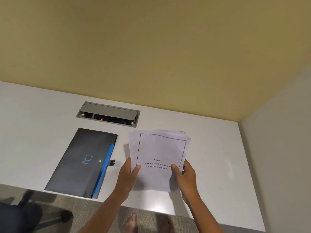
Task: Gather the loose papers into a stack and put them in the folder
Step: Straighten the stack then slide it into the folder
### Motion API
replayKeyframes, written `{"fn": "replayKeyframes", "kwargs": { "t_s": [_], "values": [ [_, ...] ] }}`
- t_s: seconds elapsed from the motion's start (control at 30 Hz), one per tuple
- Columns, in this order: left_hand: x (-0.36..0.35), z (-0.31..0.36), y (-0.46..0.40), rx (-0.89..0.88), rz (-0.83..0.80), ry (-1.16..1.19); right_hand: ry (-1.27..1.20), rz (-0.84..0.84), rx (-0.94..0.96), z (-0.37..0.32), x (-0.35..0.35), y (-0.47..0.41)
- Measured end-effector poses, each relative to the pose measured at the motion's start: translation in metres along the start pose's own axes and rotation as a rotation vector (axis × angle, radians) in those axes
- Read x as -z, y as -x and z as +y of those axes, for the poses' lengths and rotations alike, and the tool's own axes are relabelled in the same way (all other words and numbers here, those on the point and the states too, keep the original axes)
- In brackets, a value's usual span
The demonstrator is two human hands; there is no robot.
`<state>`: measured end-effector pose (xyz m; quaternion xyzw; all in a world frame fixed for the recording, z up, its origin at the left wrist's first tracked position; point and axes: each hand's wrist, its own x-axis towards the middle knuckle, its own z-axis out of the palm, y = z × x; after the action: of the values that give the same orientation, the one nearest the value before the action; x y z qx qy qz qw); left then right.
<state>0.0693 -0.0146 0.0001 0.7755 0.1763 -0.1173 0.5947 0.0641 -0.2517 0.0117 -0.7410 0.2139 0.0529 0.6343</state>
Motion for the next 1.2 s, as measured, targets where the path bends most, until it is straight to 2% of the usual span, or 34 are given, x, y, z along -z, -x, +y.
{"fn": "replayKeyframes", "kwargs": {
  "t_s": [0.17, 0.43, 0.57, 0.8, 1.0, 1.2],
  "values": [
    [-0.010, 0.001, -0.004, -0.067, 0.054, -0.005, -0.080, 0.046, 0.030, 0.007, 0.001, 0.006],
    [-0.018, -0.027, 0.008, -0.052, -0.016, -0.052, 0.034, -0.040, -0.037, 0.039, -0.006, 0.025],
    [-0.021, -0.031, 0.008, -0.034, -0.007, -0.069, 0.045, -0.013, -0.088, 0.049, -0.009, 0.028],
    [-0.020, -0.030, 0.009, -0.027, 0.032, -0.051, 0.013, -0.010, -0.083, 0.050, -0.012, 0.032],
    [-0.013, -0.042, 0.013, -0.031, 0.008, -0.110, 0.062, -0.021, -0.113, 0.057, -0.011, 0.039],
    [-0.012, -0.042, 0.018, -0.005, 0.010, -0.074, 0.082, -0.052, -0.086, 0.050, -0.011, 0.040]
  ]
}}
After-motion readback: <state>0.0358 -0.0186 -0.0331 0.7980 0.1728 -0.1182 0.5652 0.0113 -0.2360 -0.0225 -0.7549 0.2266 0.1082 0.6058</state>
